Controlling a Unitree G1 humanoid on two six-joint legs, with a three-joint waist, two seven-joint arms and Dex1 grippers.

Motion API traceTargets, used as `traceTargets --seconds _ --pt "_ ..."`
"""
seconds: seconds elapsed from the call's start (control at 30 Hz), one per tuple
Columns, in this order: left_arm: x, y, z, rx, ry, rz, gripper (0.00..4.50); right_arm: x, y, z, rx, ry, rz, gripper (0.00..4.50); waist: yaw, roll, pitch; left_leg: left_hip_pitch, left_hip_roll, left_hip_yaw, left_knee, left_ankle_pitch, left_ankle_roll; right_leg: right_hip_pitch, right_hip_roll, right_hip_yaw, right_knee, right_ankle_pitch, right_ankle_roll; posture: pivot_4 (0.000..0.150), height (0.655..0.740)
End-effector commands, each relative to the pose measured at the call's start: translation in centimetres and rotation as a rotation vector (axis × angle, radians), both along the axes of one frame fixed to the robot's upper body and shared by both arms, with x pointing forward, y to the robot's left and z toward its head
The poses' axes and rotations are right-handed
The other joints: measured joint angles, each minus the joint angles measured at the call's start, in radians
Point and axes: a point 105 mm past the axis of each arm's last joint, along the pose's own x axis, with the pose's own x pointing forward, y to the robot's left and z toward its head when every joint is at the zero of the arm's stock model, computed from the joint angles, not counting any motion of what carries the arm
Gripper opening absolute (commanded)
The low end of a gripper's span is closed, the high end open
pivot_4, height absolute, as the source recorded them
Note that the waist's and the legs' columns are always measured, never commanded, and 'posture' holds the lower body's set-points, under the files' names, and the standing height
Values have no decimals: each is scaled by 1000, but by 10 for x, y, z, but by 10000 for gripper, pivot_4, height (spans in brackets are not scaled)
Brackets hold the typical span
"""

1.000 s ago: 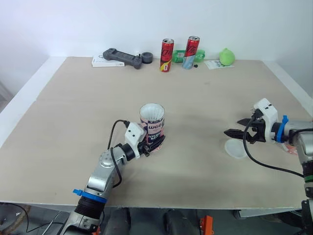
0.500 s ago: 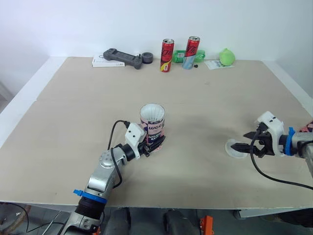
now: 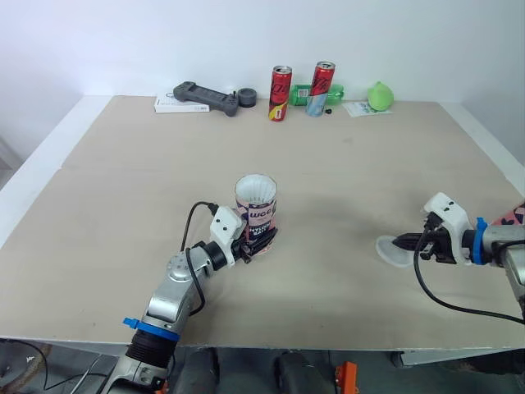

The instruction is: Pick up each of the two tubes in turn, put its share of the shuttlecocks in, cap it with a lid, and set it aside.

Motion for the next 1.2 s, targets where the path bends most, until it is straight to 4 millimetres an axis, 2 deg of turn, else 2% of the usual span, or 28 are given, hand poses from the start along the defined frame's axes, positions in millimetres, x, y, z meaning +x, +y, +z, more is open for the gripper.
traceTargets --seconds 0.03,0.13,0.2,0.3,0.43,0.63,0.9,1.2 --pt "1 0 6 -4 -20 -7 24451 4 43 72 76 -216 181 292 -1 1 0 0 0 0 0 0 0 0 0 0 0 0 0 1500 7400" --pt "3 -1 3 14 -13 -12 24451 11 111 142 161 -459 397 292 -11 2 1 1 0 0 0 0 0 -2 0 1 0 2 0 1500 7400" --pt "2 -4 2 31 -12 -27 24451 13 154 166 134 -556 540 292 -12 0 1 1 0 -3 0 0 0 -1 1 -1 0 1 0 1500 7400" --pt "3 -5 2 58 -20 -36 24451 15 193 179 125 -595 664 292 -11 0 0 1 1 -2 -1 -1 -1 -2 1 -2 -1 3 -2 1500 7400" --pt "5 -4 -2 131 -50 -31 24451 17 225 176 67 -582 784 292 4 -1 0 -1 1 -2 -2 -1 -1 -2 0 -2 -1 1 -5 1500 7400" --pt "3 -3 -3 163 -70 -20 24451 18 233 158 -66 -535 874 292 5 -1 0 -3 -1 -2 -6 -1 -2 -5 -2 -2 -1 3 -6 1500 7400" --pt "3 -5 -5 167 -72 -11 24451 24 227 148 -186 -512 891 292 4 -1 0 -3 0 -2 -7 -1 -2 -6 -1 -3 -1 3 -6 1500 7400" --pt "3 -5 -5 168 -70 -10 24451 22 232 145 -237 -545 921 292 4 -1 0 -3 0 -2 -7 -1 -2 -6 -1 -3 -1 3 -6 1500 7400"
